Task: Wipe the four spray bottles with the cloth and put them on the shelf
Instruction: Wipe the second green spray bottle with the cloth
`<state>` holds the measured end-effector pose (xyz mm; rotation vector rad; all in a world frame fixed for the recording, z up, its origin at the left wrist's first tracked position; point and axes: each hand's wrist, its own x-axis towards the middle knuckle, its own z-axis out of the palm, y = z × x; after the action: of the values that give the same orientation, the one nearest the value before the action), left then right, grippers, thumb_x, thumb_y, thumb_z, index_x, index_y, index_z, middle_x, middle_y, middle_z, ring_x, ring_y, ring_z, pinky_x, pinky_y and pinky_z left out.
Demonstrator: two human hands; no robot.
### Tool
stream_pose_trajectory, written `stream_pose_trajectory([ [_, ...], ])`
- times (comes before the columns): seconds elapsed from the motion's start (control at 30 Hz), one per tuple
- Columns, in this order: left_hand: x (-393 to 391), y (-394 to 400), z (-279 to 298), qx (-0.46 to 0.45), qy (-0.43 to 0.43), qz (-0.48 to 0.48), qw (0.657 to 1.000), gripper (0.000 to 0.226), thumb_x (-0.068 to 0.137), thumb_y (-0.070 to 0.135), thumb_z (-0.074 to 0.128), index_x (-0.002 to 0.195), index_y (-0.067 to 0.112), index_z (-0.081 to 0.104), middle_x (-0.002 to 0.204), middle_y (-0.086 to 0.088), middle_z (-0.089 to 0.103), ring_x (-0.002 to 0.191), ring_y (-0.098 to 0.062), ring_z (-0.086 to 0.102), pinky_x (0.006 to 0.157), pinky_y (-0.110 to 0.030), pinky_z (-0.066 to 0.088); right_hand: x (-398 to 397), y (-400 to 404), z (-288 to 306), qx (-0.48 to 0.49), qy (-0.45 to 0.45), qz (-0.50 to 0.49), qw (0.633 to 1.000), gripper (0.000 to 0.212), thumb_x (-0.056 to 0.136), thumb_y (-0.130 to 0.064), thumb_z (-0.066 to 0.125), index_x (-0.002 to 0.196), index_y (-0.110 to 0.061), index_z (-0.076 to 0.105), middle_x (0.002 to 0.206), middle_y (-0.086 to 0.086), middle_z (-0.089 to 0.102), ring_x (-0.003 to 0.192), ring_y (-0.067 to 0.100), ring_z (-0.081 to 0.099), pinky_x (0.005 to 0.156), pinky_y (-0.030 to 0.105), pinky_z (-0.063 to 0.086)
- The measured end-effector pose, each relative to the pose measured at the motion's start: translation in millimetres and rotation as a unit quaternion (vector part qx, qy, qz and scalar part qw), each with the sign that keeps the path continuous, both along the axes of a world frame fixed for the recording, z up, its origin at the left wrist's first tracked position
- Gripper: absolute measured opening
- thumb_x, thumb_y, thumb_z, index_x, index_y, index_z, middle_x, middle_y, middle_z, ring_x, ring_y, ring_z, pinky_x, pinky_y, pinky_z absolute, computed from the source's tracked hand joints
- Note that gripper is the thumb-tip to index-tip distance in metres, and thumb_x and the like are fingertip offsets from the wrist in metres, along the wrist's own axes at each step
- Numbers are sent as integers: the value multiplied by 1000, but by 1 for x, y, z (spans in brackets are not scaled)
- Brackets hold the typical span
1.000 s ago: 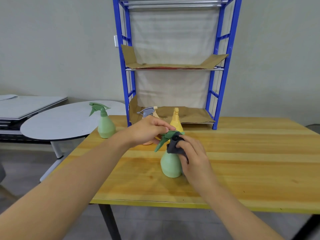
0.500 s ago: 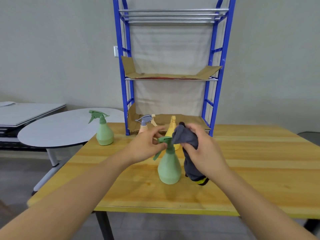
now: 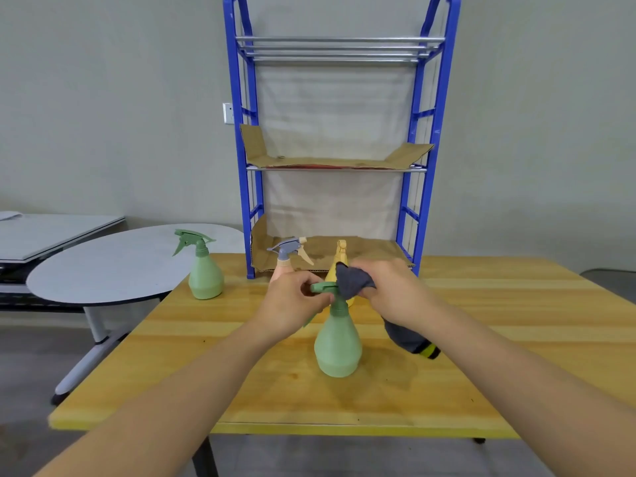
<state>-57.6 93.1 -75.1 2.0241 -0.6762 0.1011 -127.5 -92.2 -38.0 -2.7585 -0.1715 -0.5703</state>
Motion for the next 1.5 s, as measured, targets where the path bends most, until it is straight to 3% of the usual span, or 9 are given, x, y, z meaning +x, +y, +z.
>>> stream_pose_trajectory([
  [0.13,6,-7,1,26,-17,-4,1000,13,82,24,78,82,14,70,75,-8,72,72,-28,67,68,-43,54,-1,15,5,39,-45,54,997,21,86,-9,65,103,-20,62,90,-2,66,83,13,58,68,27,48],
  [0.47,14,4,26,150,-74,-67,984,27,95,22,68,121,28,72,96,13,65,78,4,58,67,-7,40,-20,-40,-30,77,4,-21,997,27,85,-17,71,103,-32,58,92,-15,66,85,1,60,72,24,50],
  [0.57,16,-1,33,200,-137,-55,969,29,92,24,72,118,35,74,118,5,51,112,-12,48,97,-26,43,-31,-41,-39,96,5,-12,995,29,84,-14,71,98,-35,57,90,-17,67,85,-4,59,71,17,48],
  [0.63,16,-3,33,219,-146,-37,964,31,92,22,71,119,38,73,116,5,42,113,-16,44,103,-37,43,-38,-39,-43,105,7,0,994,30,84,-12,70,96,-37,56,90,-17,67,87,-7,58,70,12,45],
  [0.8,8,-1,30,186,-132,-43,973,27,95,27,59,116,33,75,116,5,44,84,1,51,97,-34,49,-52,-34,-57,77,-3,51,996,32,85,-13,67,104,-37,58,98,-20,63,94,1,57,76,18,45],
  [1.0,1,-5,24,128,-102,-48,985,30,91,35,72,121,36,71,121,8,60,96,-3,65,93,-31,56,-57,-19,-91,1,-40,139,989,39,82,-18,57,120,-24,59,123,-14,59,115,9,54,98,25,42],
  [1.13,2,-3,27,112,-47,-29,992,30,88,33,76,116,23,74,98,9,75,87,-3,69,72,-12,52,-55,-8,-88,-38,-112,159,980,45,87,-10,62,131,-20,56,141,-4,48,127,15,47,105,28,40],
  [1.27,1,-3,27,148,-54,-37,987,16,89,29,76,99,17,79,89,6,77,81,-6,72,67,-12,53,-51,20,-76,-60,-105,152,981,39,99,-30,37,137,-31,46,144,-4,41,131,17,41,105,31,38],
  [1.5,6,-3,28,84,-86,-16,993,21,89,23,76,109,18,78,92,6,76,85,-4,70,67,-12,53,-32,27,-121,-170,-99,189,962,61,85,-7,68,139,-26,44,132,5,48,113,28,52,85,39,50],
])
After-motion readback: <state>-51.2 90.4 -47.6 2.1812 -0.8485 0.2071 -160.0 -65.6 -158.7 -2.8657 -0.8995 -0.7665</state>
